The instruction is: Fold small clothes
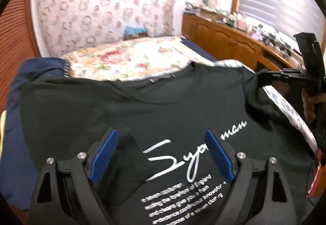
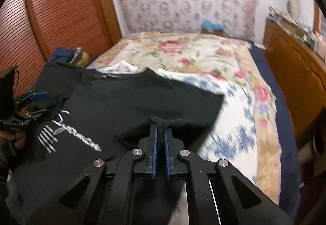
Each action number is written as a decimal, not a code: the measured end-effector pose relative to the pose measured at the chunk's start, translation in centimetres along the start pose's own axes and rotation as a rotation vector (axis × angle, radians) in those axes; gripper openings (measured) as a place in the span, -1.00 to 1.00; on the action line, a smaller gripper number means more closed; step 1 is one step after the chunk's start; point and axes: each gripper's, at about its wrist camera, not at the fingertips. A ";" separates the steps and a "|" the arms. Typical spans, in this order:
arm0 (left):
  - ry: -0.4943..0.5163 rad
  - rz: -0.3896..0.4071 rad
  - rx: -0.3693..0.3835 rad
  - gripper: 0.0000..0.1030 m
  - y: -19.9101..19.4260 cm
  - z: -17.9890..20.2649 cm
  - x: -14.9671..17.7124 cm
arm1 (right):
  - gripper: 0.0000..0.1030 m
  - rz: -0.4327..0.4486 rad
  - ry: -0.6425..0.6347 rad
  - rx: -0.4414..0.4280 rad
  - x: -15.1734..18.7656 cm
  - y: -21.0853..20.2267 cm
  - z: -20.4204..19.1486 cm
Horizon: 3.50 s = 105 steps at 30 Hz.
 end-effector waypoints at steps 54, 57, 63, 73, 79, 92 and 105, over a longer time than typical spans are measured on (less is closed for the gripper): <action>-0.143 0.071 -0.165 0.59 -2.5 -13.6 -4.9 | -0.34 -0.071 0.011 -0.002 -2.9 5.7 -1.0; -0.156 0.041 -0.151 0.54 -1.8 -14.5 -5.4 | -0.34 -0.082 0.029 0.070 -1.9 5.3 1.1; -0.191 -0.001 -0.151 0.28 -0.6 -15.8 -5.8 | -0.34 -0.112 0.077 0.157 0.2 5.1 4.5; -0.221 -0.043 -0.153 0.15 0.2 -16.9 -6.0 | -0.01 -0.147 0.133 0.222 1.8 6.0 7.4; -0.219 -0.052 -0.129 -0.04 0.6 -16.9 -6.2 | 0.00 -0.147 0.126 0.214 1.2 6.8 7.8; -0.212 -0.060 -0.110 -0.45 0.8 -16.1 -6.5 | -0.06 -0.145 0.068 0.154 -0.2 8.5 7.3; -0.132 0.021 -0.025 -0.94 -3.1 -11.9 -6.3 | -0.88 0.028 -0.002 0.042 -2.1 3.8 3.4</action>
Point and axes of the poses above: each gripper's, at about its wrist camera, not at the fingertips, and y roughly the way its jaws point, z to its right, x to its underside, and after that the axes turned 10 degrees about -y, right-handed
